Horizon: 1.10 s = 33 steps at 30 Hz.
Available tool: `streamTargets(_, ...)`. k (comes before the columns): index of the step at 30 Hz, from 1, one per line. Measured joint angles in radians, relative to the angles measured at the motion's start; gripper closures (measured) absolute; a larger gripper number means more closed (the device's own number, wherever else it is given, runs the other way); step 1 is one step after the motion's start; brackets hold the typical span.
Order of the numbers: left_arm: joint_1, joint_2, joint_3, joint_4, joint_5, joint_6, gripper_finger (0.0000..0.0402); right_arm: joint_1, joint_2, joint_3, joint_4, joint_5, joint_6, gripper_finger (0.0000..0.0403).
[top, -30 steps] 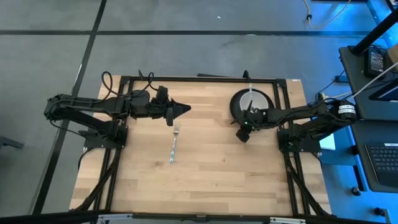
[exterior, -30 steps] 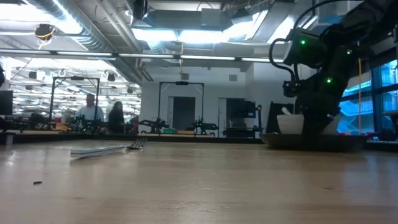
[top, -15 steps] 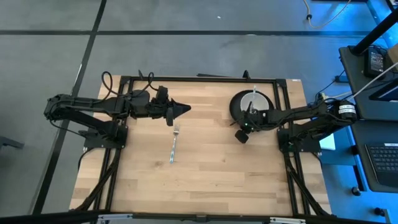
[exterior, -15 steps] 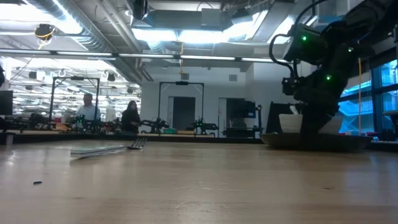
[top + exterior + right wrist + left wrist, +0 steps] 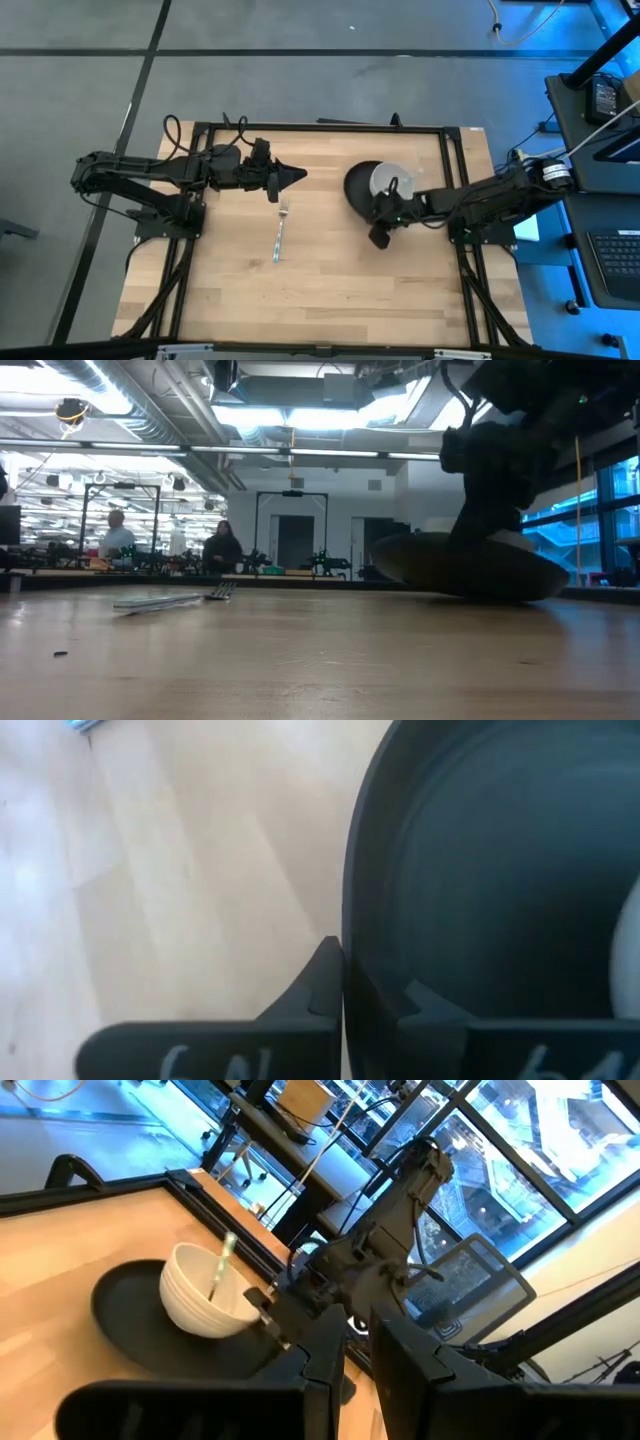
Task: Set table place
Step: Move the black plate to the center
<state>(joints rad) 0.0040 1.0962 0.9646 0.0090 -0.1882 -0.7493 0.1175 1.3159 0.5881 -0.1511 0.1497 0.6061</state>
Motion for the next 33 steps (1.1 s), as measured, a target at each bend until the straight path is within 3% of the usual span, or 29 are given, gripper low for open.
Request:
streamTargets(5,0.000,0.000,0.000,0.000,0.000,0.000,0.0358,0.051,0.050,0.000,0.013,-0.043,0.045,0.0392)
streamTargets(12,0.000,0.000,0.000,0.000,0.000,-0.006,0.0358,0.140,0.183,0.024,0.170,-0.079,0.111,0.0392)
streamTargets(22,0.000,0.000,0.000,0.000,0.000,-0.007,0.0358,0.223,0.445,0.309,0.148,-0.185,0.079,0.0392)
streamTargets(33,0.000,0.000,0.000,0.000,0.061,-0.009,0.0358,0.227,0.570,0.556,0.069,-0.195,0.002,0.0393)
